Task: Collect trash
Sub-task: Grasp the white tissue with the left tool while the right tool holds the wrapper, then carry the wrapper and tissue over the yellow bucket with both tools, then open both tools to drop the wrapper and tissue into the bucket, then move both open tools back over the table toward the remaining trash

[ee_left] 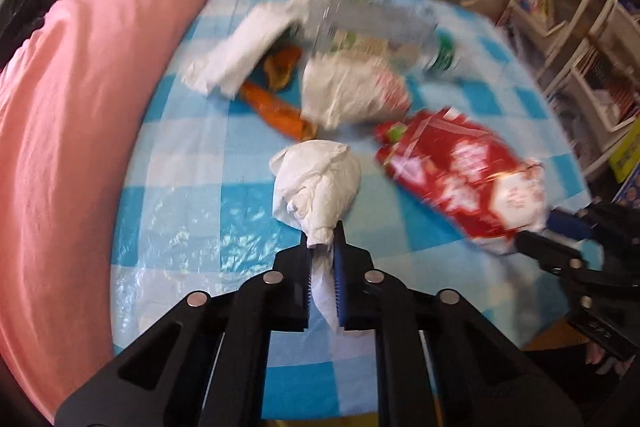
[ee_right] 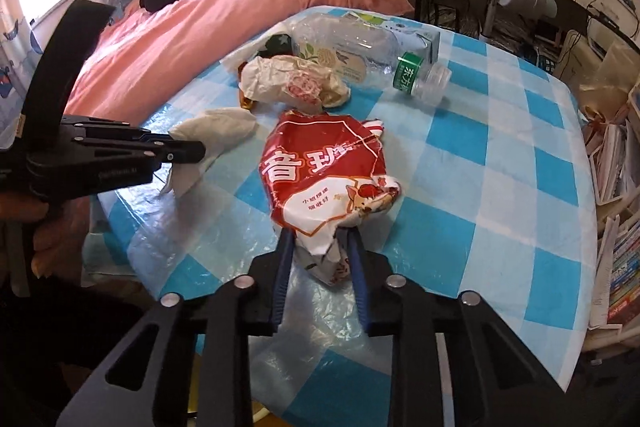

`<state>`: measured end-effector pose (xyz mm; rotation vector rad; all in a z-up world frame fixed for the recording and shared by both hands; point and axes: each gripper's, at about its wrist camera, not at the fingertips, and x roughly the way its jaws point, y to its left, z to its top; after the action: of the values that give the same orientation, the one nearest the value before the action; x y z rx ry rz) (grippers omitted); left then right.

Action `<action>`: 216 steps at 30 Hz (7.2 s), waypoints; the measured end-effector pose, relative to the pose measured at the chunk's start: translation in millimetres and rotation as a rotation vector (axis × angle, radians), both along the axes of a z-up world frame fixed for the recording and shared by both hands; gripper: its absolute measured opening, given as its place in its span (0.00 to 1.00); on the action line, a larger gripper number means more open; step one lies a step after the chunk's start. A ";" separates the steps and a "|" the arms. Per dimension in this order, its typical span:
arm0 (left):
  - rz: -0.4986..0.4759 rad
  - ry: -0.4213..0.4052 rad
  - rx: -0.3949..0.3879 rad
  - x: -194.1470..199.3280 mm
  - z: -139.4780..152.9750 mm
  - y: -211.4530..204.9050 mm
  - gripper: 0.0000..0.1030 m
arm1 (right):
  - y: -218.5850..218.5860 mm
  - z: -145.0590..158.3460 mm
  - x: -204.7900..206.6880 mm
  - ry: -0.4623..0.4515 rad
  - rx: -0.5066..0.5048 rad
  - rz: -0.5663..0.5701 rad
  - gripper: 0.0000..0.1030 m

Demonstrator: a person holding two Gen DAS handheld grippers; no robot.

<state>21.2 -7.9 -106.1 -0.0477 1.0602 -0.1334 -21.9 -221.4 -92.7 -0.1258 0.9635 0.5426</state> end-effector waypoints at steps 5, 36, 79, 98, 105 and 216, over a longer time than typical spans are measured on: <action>-0.018 -0.117 -0.082 -15.4 32.3 1.7 0.08 | -12.8 15.5 -5.3 -0.031 0.069 -0.042 0.13; 0.003 -0.216 -0.091 -39.9 65.5 10.7 0.08 | -14.6 56.7 -54.0 -0.141 0.237 -0.050 0.06; 0.084 -0.196 -0.131 -102.8 56.0 47.3 0.08 | 49.3 13.2 -139.3 0.119 0.180 0.251 0.10; -0.046 0.086 -0.021 -215.3 -25.6 -12.1 0.51 | 9.2 -1.5 -124.4 0.069 0.123 -0.033 0.65; 0.010 -0.106 0.045 -220.6 3.8 -11.2 0.62 | -5.7 15.9 -129.2 -0.012 0.181 -0.089 0.70; 0.363 -0.324 0.002 -124.2 27.5 16.7 0.89 | 16.4 31.3 -103.8 -0.320 0.073 -0.157 0.92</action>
<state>-103.0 8.8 -78.6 -0.2086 0.7139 0.1846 -125.7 -205.0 -61.4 -0.0681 0.6347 0.3977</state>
